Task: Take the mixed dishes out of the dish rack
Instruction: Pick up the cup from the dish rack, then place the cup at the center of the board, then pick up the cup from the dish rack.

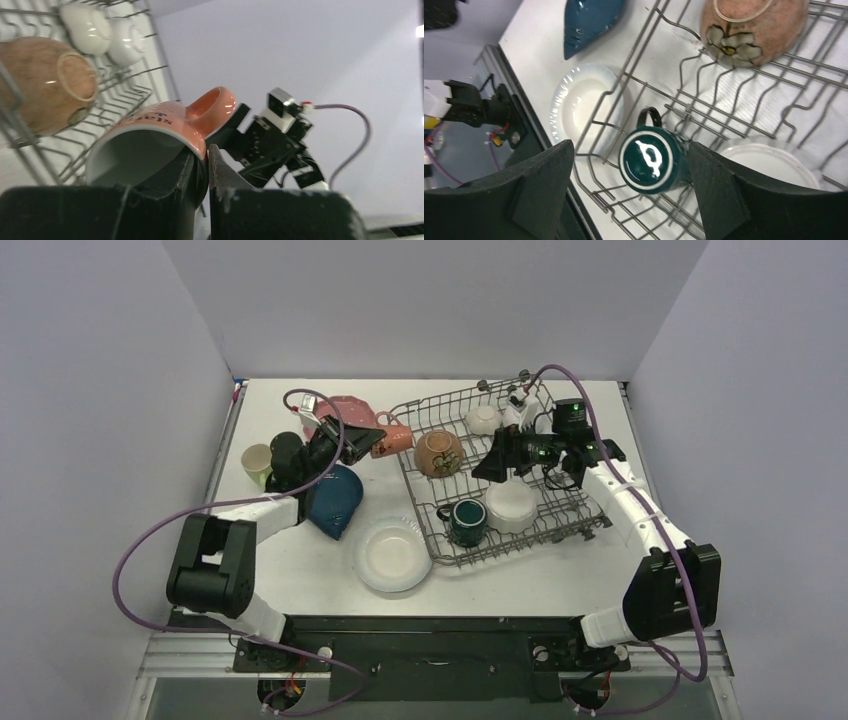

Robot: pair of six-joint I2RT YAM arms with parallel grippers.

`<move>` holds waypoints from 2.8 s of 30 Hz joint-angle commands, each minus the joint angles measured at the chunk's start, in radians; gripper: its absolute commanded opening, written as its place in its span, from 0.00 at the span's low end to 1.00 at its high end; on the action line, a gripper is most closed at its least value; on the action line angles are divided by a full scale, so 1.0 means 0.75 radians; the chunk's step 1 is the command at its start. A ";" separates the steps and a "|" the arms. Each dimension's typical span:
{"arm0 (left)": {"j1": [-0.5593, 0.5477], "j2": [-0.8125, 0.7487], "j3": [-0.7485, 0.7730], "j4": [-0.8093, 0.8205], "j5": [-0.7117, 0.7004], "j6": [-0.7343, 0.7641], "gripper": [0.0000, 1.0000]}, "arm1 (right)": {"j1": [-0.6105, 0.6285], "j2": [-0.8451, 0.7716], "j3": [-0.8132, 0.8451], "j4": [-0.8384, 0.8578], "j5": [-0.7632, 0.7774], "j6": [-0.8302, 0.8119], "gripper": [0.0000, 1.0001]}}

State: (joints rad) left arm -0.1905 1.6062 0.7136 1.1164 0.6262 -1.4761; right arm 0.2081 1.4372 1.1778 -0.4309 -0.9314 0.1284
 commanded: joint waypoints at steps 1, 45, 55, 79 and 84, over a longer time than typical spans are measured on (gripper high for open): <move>0.006 -0.195 0.255 -1.012 -0.048 0.579 0.00 | -0.042 -0.087 -0.009 -0.134 0.085 -0.281 0.80; -0.251 0.607 1.403 -2.446 -1.045 0.841 0.19 | 0.427 0.103 0.042 -0.342 0.710 -0.691 0.80; -0.251 0.609 1.400 -2.428 -0.983 0.840 0.44 | 0.518 0.205 0.061 -0.327 0.836 -0.609 0.81; -0.226 0.070 0.964 -2.245 -0.784 1.137 0.70 | 0.527 0.097 0.235 -0.560 0.748 -0.852 0.82; -0.159 -0.149 0.695 -2.090 -0.618 1.234 0.75 | 0.570 0.255 0.484 -0.745 0.750 -0.932 0.82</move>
State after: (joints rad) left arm -0.3561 1.6238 1.3594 -0.5945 0.0383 -0.6445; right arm 0.6056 1.5749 1.4067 -0.8902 -0.3523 -0.4877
